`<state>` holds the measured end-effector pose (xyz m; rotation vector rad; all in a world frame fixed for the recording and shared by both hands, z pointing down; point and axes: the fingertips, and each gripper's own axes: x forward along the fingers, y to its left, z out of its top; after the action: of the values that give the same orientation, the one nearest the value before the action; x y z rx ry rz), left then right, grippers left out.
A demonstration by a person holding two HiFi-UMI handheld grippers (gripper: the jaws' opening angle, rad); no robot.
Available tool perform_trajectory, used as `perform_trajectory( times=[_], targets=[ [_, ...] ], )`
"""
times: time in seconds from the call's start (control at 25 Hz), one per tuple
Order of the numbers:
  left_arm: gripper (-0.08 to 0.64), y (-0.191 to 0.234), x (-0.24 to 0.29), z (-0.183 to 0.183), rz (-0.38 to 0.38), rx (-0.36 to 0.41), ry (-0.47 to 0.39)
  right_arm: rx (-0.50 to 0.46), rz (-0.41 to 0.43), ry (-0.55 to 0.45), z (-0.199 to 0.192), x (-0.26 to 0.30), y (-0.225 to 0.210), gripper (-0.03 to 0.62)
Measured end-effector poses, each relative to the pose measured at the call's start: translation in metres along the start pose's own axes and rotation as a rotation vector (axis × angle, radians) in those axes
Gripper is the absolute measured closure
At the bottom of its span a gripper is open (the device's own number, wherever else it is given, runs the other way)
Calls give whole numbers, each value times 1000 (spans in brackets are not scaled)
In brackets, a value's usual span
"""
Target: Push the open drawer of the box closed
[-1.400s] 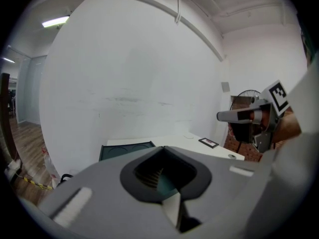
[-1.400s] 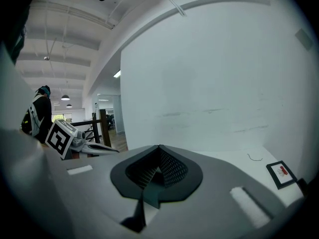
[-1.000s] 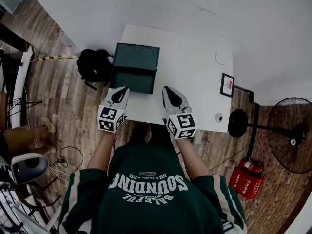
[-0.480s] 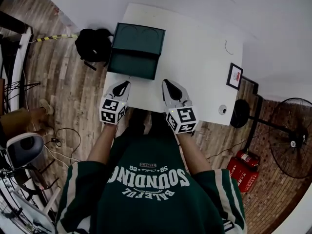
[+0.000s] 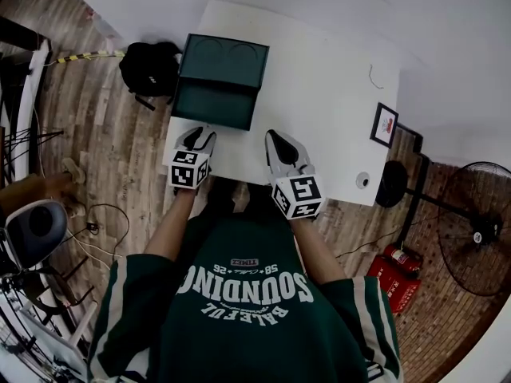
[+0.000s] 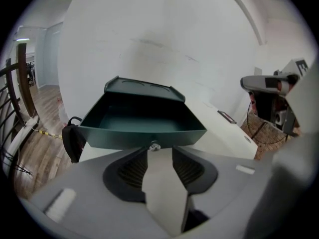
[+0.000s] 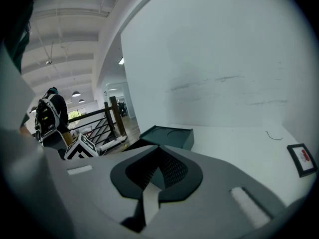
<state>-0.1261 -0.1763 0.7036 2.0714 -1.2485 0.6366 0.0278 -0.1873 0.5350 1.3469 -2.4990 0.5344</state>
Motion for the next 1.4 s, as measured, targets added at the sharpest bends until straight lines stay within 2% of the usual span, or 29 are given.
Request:
perform_trajectory(
  times=[0.36, 0.52, 1.4],
  targets=[
    [399, 15, 21, -4, 48, -31, 42, 6, 14, 34, -7, 9, -12, 594],
    [434, 16, 24, -3, 42, -37, 51, 8, 9, 37, -5, 13, -20, 594],
    [434, 26, 43, 33, 47, -66, 37, 33, -15, 36, -5, 15, -46, 594]
  ],
)
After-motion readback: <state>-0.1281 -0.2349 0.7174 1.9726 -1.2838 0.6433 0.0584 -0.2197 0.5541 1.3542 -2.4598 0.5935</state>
